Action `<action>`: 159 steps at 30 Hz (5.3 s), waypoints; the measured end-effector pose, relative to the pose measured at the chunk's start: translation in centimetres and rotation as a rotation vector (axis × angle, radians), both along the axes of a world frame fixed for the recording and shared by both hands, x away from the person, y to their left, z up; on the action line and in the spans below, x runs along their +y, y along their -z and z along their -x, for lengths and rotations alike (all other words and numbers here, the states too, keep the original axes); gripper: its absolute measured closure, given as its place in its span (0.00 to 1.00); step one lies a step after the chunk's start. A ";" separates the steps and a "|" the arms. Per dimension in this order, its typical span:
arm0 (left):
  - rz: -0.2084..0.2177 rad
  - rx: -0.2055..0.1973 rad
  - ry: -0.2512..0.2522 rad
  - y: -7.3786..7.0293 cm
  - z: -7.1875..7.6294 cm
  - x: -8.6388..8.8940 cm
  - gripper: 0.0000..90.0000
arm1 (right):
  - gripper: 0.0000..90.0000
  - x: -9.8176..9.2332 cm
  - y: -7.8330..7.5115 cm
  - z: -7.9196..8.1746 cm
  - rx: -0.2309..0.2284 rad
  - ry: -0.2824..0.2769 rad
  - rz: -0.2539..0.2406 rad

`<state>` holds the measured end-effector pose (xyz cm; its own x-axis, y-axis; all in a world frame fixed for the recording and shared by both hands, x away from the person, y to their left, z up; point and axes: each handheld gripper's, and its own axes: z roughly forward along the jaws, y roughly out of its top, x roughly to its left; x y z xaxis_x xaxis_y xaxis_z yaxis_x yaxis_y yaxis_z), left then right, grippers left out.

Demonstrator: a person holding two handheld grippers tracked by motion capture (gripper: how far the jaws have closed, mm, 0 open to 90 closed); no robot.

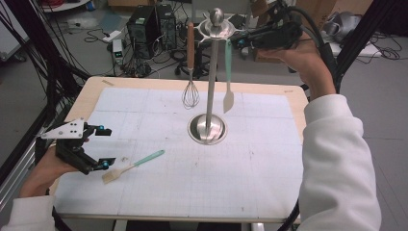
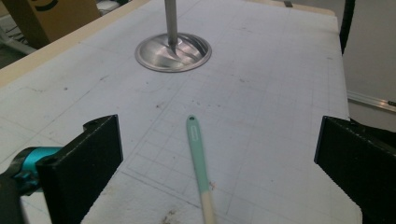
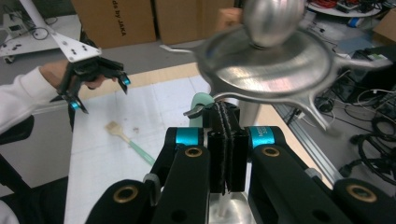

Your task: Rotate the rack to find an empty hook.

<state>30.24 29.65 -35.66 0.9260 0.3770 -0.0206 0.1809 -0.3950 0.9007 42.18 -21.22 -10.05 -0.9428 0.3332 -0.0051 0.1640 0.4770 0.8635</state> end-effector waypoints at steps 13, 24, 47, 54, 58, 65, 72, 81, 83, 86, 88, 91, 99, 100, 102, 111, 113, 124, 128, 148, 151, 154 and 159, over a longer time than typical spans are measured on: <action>0.032 -0.002 0.020 -0.2 0.1 0.3 0.02 | 0.99 2.7 0.1 0.9 -0.015 0.003 0.009; 0.032 -0.005 0.011 -0.2 0.1 0.3 0.02 | 0.99 1.4 0.7 1.4 0.016 -0.008 0.023; 0.008 0.013 0.007 0.1 -0.2 0.2 0.02 | 0.99 -5.0 0.6 1.2 0.047 0.045 -0.004; 0.003 0.020 0.004 0.1 -0.2 0.2 0.02 | 0.99 -5.5 -0.1 0.2 0.052 0.051 -0.004; 0.003 0.018 -0.001 0.1 -0.3 0.4 0.02 | 0.99 -5.0 -0.5 -0.4 0.040 0.047 0.003; 0.003 0.018 0.000 0.1 -0.2 0.3 0.02 | 0.99 -3.8 -0.6 -1.0 0.025 0.039 0.008; -0.003 0.019 0.000 0.1 -0.2 0.3 0.02 | 0.99 -3.0 -0.5 -1.2 0.013 0.036 0.004; 0.004 0.016 0.001 0.1 -0.2 0.3 0.02 | 0.99 -1.9 -0.5 -0.6 0.011 0.025 0.007; 0.004 0.016 0.002 0.1 -0.1 0.2 0.02 | 0.99 -1.6 -0.6 -0.4 0.009 0.017 0.007; 0.002 0.015 0.007 0.1 -0.2 0.2 0.02 | 0.99 -0.8 -0.6 0.0 0.006 0.015 0.013; 0.000 0.019 0.007 0.1 -0.2 0.1 0.02 | 0.99 -0.1 -0.6 0.3 -0.002 0.009 0.023; 0.000 0.018 0.012 0.1 -0.2 0.0 0.02 | 0.99 1.0 -0.6 0.5 -0.006 -0.004 0.025; 0.018 0.009 0.010 0.0 -0.1 0.2 0.02 | 0.99 3.4 -0.7 0.7 -0.012 -0.039 0.037; 0.019 0.008 0.011 0.0 -0.1 0.2 0.02 | 0.99 3.5 -0.7 0.7 -0.013 -0.044 0.036; 0.019 0.007 0.012 -0.1 -0.1 0.3 0.02 | 0.99 3.6 -0.8 0.8 -0.015 -0.047 0.034; 0.013 0.008 0.012 0.0 -0.1 0.1 0.02 | 0.99 3.1 -0.6 1.4 -0.003 -0.056 0.042; 0.016 0.009 0.009 0.0 -0.1 0.1 0.02 | 0.99 2.8 -0.4 1.6 -0.001 -0.056 0.042; 0.020 0.012 0.015 0.0 -0.1 0.0 0.02 | 0.99 0.1 0.6 2.7 0.019 -0.025 0.048; -0.001 0.013 0.017 0.1 -0.1 0.1 0.02 | 0.99 -1.5 0.7 2.6 0.029 0.010 0.042; -0.011 0.006 0.016 -0.1 0.4 0.0 0.02 | 0.99 -4.1 -0.4 0.2 0.021 0.068 0.015; -0.008 0.008 0.013 0.0 0.4 0.0 0.02 | 0.99 -3.8 -0.7 -0.3 0.017 0.068 0.009; -0.011 0.008 0.010 0.0 0.3 0.1 0.02 | 0.99 -3.3 -0.9 -0.6 0.015 0.061 0.001; -0.012 0.007 0.010 0.0 0.3 0.0 0.02 | 0.99 -2.4 -0.8 -0.7 0.016 0.045 0.004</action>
<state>29.95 29.69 -35.65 0.9297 0.3677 -0.0228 0.1833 -0.4079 0.8944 42.90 -23.62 -9.28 -0.9270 0.3750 0.0088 0.1993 0.4726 0.8584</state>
